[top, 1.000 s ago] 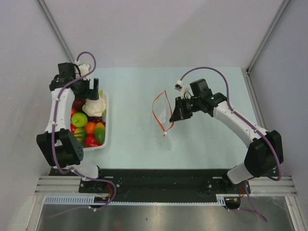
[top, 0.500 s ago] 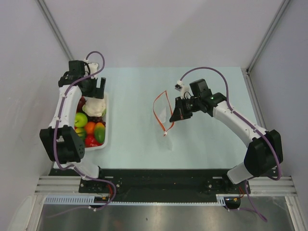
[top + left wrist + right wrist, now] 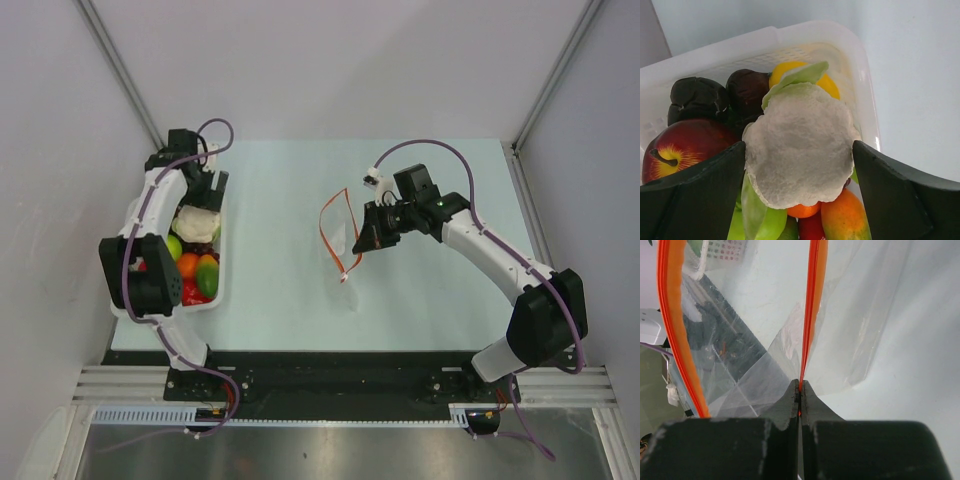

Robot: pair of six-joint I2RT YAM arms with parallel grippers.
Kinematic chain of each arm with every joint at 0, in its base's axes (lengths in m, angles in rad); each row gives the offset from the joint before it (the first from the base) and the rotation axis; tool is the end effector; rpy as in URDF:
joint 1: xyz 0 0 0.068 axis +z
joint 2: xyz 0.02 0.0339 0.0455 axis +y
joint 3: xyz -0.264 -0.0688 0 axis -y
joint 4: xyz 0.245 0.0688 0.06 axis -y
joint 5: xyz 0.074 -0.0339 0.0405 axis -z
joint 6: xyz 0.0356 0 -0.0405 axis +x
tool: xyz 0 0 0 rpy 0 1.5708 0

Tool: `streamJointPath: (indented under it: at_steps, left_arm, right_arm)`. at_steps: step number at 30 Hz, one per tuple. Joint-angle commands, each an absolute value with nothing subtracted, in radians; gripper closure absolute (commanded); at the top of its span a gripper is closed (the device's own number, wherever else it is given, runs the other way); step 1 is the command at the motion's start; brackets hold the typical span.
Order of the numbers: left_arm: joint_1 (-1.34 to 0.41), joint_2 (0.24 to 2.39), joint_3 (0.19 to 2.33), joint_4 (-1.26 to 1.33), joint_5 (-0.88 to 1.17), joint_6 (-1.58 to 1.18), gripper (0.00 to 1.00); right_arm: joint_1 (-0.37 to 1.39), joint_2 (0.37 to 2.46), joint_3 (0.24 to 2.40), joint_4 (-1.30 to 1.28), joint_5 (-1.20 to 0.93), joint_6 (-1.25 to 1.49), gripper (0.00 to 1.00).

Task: Place the food in the zip-top bag and seal the zipper
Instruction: Pick up the fake vegetable from the bin.

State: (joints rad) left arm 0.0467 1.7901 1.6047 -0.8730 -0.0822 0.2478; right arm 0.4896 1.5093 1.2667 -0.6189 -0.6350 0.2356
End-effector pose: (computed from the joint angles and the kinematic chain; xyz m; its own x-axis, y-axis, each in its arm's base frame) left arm 0.3824 0.0208 0.2896 -0.8653 0.2043 -0.4577 0.1295 0.9733 0.1896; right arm 0.2750 0.1705 0.2985 -0.8191 -0.2236 -0.5282 -0.5434 0.5975 0.5897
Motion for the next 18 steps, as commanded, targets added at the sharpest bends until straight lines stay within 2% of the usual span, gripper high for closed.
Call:
streamJointPath:
  at_steps: [1, 7, 9, 10, 12, 13, 15, 16, 18]
  left_arm:
    - [0.031, 1.812, 1.643, -0.916, -0.097, 0.215, 0.12]
    - [0.032, 1.815, 1.672, -0.988, -0.048, 0.193, 0.31]
    - [0.032, 1.806, 1.674, -1.009, -0.031, 0.189, 0.46]
    - [0.031, 1.801, 1.672, -1.015, -0.028, 0.189, 0.57]
    - [0.032, 1.795, 1.677, -1.031, -0.028, 0.186, 0.68]
    - [0.032, 1.790, 1.680, -1.035, -0.026, 0.186, 0.78]
    - [0.032, 1.784, 1.686, -1.048, -0.023, 0.183, 0.86]
    - [0.032, 1.781, 1.692, -1.055, -0.012, 0.183, 0.93]
    - [0.031, 1.767, 1.700, -1.069, -0.009, 0.176, 1.00]
  right_arm:
    - [0.492, 1.503, 1.287, -0.609, -0.626, 0.229, 1.00]
    - [0.483, 1.503, 1.285, -0.626, -0.629, 0.216, 1.00]
    - [0.482, 1.508, 1.285, -0.629, -0.635, 0.215, 1.00]
    - [0.480, 1.509, 1.287, -0.629, -0.635, 0.216, 1.00]
    - [0.482, 1.509, 1.289, -0.629, -0.638, 0.215, 1.00]
    - [0.483, 1.511, 1.289, -0.627, -0.640, 0.216, 1.00]
    - [0.480, 1.509, 1.290, -0.627, -0.640, 0.215, 1.00]
    - [0.480, 1.508, 1.290, -0.627, -0.640, 0.215, 1.00]
    - [0.480, 1.508, 1.292, -0.629, -0.640, 0.212, 1.00]
